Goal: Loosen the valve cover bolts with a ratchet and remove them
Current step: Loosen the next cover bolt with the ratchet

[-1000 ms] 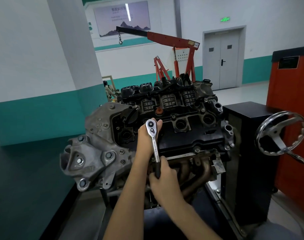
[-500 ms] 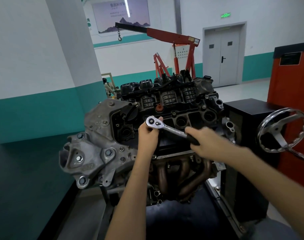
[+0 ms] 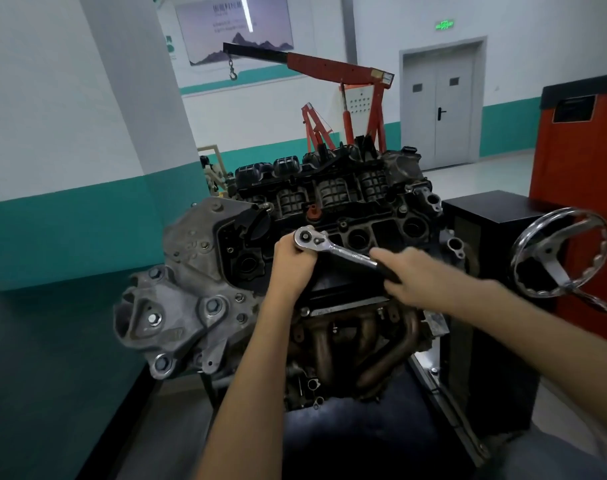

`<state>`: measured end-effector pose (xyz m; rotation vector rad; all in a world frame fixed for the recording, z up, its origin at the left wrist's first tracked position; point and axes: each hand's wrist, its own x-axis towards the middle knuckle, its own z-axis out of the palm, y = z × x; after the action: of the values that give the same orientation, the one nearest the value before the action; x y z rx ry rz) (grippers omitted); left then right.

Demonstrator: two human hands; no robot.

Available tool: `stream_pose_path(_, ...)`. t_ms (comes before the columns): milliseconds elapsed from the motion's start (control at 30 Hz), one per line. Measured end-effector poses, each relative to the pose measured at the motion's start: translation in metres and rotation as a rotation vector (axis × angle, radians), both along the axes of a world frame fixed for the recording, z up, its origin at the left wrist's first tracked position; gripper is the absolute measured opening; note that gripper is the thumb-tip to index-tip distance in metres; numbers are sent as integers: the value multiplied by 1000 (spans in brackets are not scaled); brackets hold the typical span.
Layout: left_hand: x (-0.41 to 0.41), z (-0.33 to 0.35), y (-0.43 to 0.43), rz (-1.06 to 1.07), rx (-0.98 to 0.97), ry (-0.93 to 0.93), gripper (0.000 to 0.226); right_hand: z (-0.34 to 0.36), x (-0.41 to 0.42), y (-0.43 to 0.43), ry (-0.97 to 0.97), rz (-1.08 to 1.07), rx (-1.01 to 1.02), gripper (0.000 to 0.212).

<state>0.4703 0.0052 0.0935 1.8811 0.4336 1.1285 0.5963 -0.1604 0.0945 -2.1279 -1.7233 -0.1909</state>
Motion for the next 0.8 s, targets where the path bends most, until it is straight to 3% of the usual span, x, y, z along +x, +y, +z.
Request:
stream_pose_path(100,-4,0,-1,3,-25,-30,42,45,24,9,-307,34,-90,37)
stream_pose_path(167,-7,-5,-2,3,-101,-103,31,42,17,14,-335,18,-39,36)
stream_pose_path(233,-6,-9,-4,27,-149,-146,25,13,-3,11,-171,-25,64,32)
stream_pose_path(400,3,-9,-13,78,-171,-202,41,-64,-101,27,549,-57,314,21)
stream_pose_path(500,-1,-10,-12,88,-136,-180,38,-76,-131,45,675,-28,357,22)
stream_pose_path(600,-15,-10,-7,22,-89,-127,25,-61,-92,29,514,-21,236,29)
stream_pose_path(700,-28,-1,0,-107,133,-47,14,-21,-32,7,198,-18,43,37)
stream_pose_path(800,-28,15,2,-202,243,73,18,39,16,10,-188,9,-105,36)
